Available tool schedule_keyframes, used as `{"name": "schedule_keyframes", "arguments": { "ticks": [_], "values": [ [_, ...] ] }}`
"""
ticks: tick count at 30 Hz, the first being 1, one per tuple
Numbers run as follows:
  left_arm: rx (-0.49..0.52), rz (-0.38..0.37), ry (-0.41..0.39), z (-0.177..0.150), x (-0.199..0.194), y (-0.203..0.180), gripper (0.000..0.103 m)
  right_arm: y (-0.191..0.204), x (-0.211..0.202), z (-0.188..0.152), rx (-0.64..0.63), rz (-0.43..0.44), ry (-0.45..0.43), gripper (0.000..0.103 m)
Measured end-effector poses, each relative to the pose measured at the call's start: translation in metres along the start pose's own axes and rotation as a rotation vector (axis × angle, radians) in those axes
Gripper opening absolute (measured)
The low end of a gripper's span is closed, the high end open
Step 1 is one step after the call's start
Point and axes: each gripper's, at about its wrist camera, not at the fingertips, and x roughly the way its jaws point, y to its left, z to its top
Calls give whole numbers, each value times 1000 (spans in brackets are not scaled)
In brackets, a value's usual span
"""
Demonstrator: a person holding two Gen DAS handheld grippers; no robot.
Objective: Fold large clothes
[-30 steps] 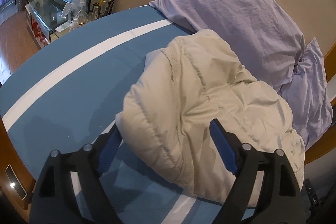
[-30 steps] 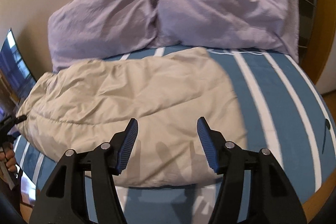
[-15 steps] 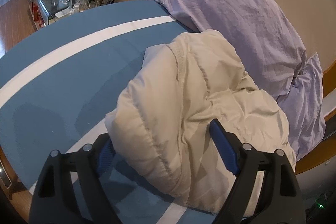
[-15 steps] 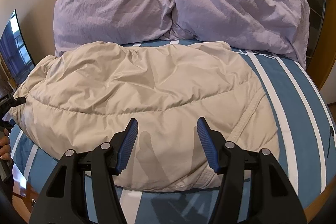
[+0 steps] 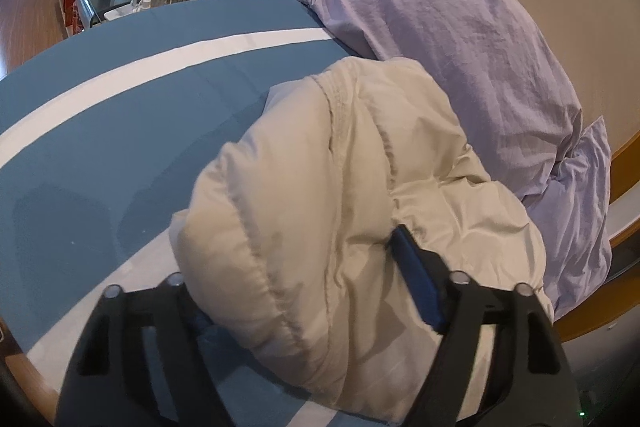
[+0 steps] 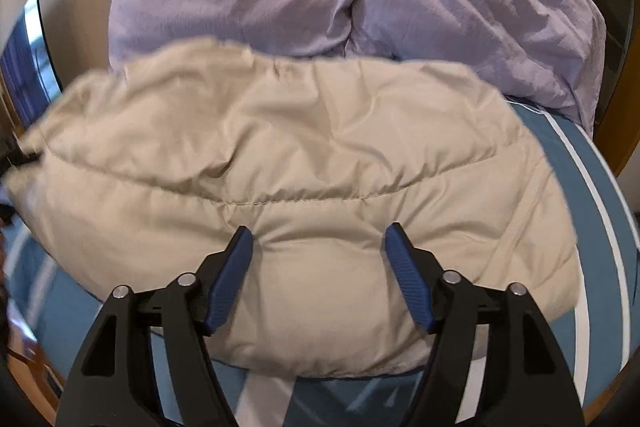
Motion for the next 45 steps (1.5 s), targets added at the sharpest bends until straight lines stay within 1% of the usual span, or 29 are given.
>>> {"name": "schedule_keyframes", "arguments": {
  "ticks": [2, 3, 5, 6, 8, 11, 15, 18, 23, 29, 33, 37, 39, 42, 45],
  "values": [
    [-2, -10, -11, 2, -2, -2, 56, 3, 3, -2, -16, -19, -7, 73],
    [-4, -20, -14, 3, -4, -2, 52, 4, 6, -2, -17, -25, -2, 73],
    [-15, -46, -18, 7, -8, -3, 36, 2, 8, -1, -11, -25, 8, 73],
    [-21, -68, -17, 10, -12, -5, 34, 2, 10, 0, -8, -24, 14, 73],
    [-24, -88, -19, 13, -17, -11, 28, 1, 12, 0, -9, -26, 19, 73],
    [-4, -119, -37, 17, -29, -28, 26, 3, 13, -2, -18, -38, 21, 73],
    [48, -188, -67, 20, -50, -60, 25, 4, 15, -2, -24, -48, 27, 73],
    [108, -250, -89, 16, -69, -93, 25, 5, 17, -2, -33, -61, 30, 73],
    [208, -326, -95, 0, -89, -141, 25, 6, 18, -2, -44, -65, 33, 74],
    [330, -409, -68, -33, -103, -203, 25, 2, 18, 1, -46, -42, 43, 75],
    [422, -439, -44, -62, -104, -244, 25, -4, 13, 3, -48, -3, 41, 75],
    [506, -441, -22, -91, -95, -277, 25, -18, -3, 3, -37, 51, 17, 74],
    [542, -440, -3, -107, -89, -294, 25, -25, -10, 3, -31, 45, 3, 74],
    [577, -444, 23, -126, -83, -307, 25, -42, -23, 1, -8, 51, -17, 74],
    [613, -443, 51, -144, -74, -323, 26, -66, -34, -1, 25, 13, -40, 74]
  ]
}}
